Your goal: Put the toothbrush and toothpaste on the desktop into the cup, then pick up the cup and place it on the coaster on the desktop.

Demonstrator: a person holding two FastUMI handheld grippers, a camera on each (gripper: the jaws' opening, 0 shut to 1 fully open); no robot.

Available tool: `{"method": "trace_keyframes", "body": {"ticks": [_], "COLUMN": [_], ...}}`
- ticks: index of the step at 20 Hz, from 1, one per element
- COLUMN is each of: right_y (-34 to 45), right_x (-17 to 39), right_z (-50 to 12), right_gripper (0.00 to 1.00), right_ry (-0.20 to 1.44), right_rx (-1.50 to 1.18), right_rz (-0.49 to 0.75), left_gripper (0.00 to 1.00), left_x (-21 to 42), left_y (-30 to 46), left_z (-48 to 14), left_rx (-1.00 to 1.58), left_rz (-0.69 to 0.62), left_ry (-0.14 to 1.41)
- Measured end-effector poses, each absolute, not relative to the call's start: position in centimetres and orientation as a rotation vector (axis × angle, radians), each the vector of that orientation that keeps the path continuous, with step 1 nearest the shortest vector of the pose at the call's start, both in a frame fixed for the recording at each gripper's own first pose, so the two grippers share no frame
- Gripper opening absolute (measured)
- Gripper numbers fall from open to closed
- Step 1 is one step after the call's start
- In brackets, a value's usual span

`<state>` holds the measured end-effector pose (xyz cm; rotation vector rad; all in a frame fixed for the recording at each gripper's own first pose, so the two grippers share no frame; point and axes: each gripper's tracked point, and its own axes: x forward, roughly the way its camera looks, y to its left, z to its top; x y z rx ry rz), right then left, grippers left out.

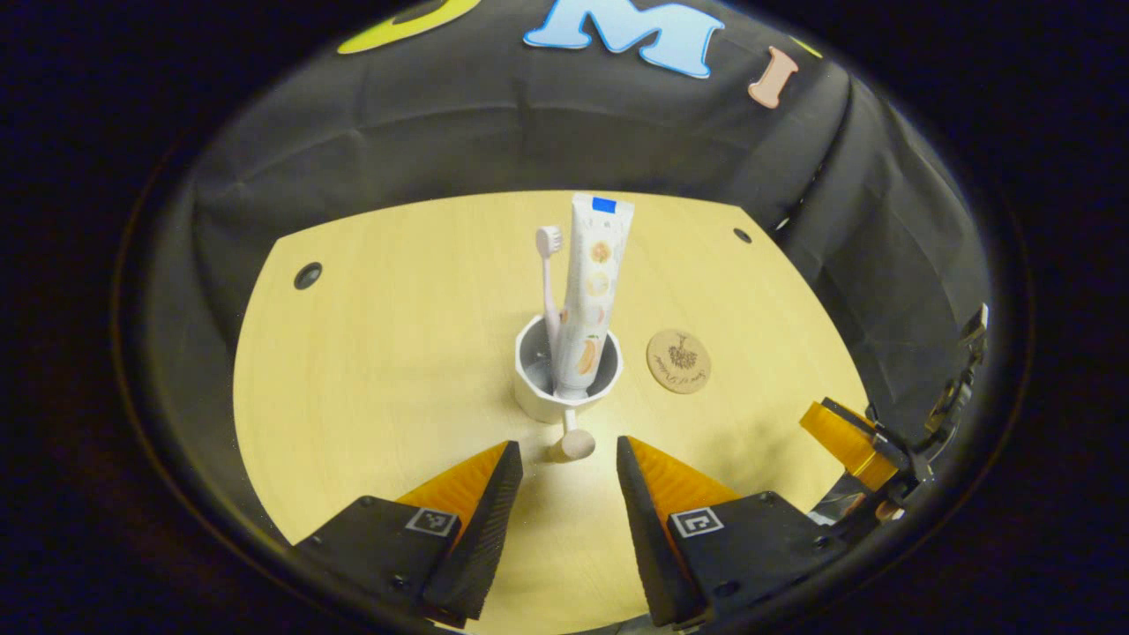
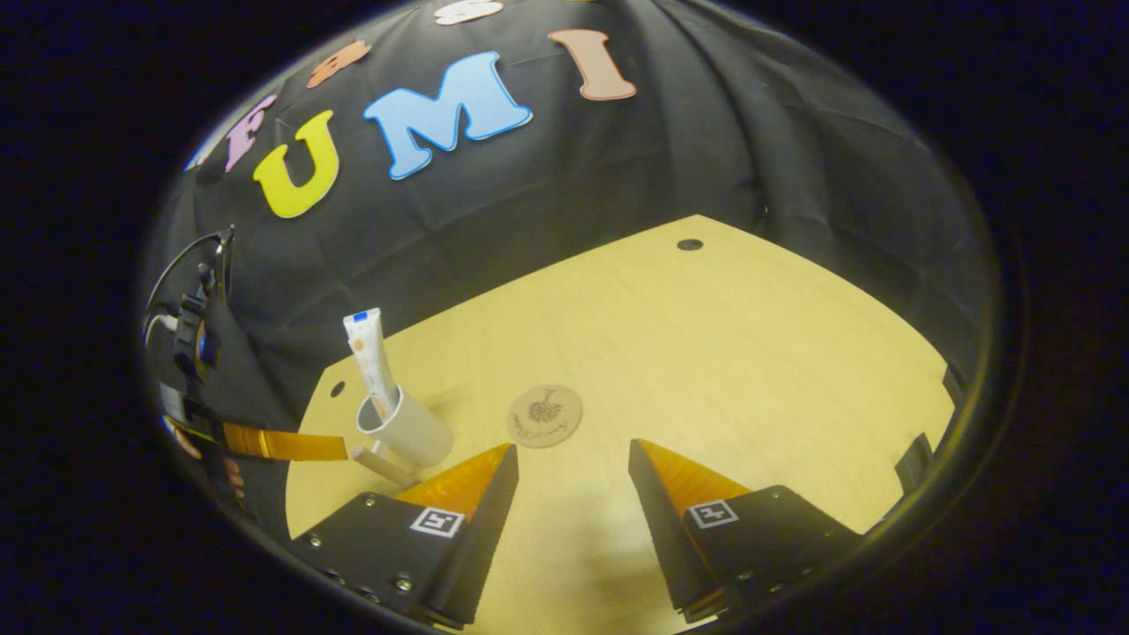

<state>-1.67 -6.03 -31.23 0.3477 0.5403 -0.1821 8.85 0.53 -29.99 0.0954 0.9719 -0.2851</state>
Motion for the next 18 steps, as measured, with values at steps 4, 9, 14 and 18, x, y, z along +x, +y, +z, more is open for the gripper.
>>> {"method": "trace_keyframes", "body": {"ticks": [4, 9, 14, 18], "right_y": [-8.0, -9.3, -9.9, -9.8], "right_x": [-2.5, -2.3, -2.2, -1.6], "right_z": [-31.9, -32.4, -33.1, -33.5], "right_gripper": [0.77, 0.77, 0.77, 0.77], "right_ry": [0.539, 0.550, 0.580, 0.607], "right_rx": [0.397, 0.424, 0.434, 0.433], "right_rz": [-0.228, -0.247, -0.253, -0.237], "left_gripper": [0.73, 0.73, 0.65, 0.39], "left_x": [10.4, 11.7, 12.7, 13.1], "left_y": [0.5, 0.6, 1.4, 1.2], "left_z": [-32.7, -35.7, -38.3, -39.1], "left_rx": [0.159, 0.194, 0.201, 0.184], "left_rz": [-0.252, -0.216, -0.157, -0.131], "left_ry": [1.074, 1.172, 1.245, 1.260]}}
